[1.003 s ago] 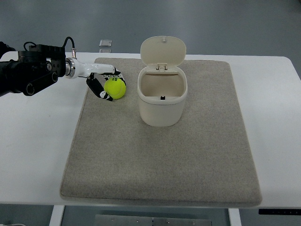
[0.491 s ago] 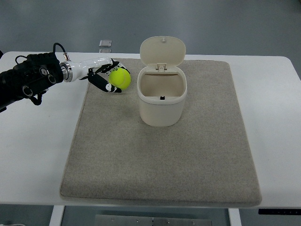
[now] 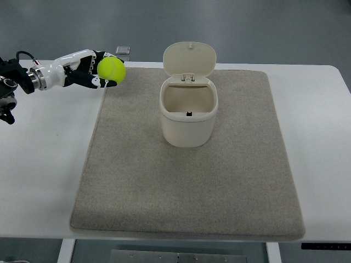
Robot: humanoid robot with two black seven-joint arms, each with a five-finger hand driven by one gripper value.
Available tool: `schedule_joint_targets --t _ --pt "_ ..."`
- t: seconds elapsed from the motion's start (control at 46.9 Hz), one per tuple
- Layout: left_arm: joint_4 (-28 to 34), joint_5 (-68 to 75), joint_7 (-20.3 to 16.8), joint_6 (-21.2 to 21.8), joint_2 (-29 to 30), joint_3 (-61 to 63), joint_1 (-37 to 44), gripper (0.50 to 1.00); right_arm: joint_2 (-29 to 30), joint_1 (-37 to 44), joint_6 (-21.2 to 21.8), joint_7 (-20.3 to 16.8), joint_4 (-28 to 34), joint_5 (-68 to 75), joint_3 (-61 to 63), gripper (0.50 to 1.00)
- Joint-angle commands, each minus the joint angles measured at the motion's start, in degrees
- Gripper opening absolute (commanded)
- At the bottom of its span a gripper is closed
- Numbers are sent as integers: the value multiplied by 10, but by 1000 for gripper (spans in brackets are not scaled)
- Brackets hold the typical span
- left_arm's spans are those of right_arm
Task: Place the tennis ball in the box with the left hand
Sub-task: 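Lift the held ball up off the mat with the left hand, then carry the ball over the open cream bin with the left hand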
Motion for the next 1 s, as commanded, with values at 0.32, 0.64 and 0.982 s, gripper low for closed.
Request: schedule_joint_targets --t 0.32,0.64,0.982 --pt "-188 -23 0 -37 119 -65 0 709 0 1 0 0 0 0 0 901" --pt "-297 -23 0 -33 150 -67 0 720 0 0 0 0 0 0 0 901" --pt "-312 -16 4 5 96 -61 -8 726 0 0 0 0 0 0 1 901"
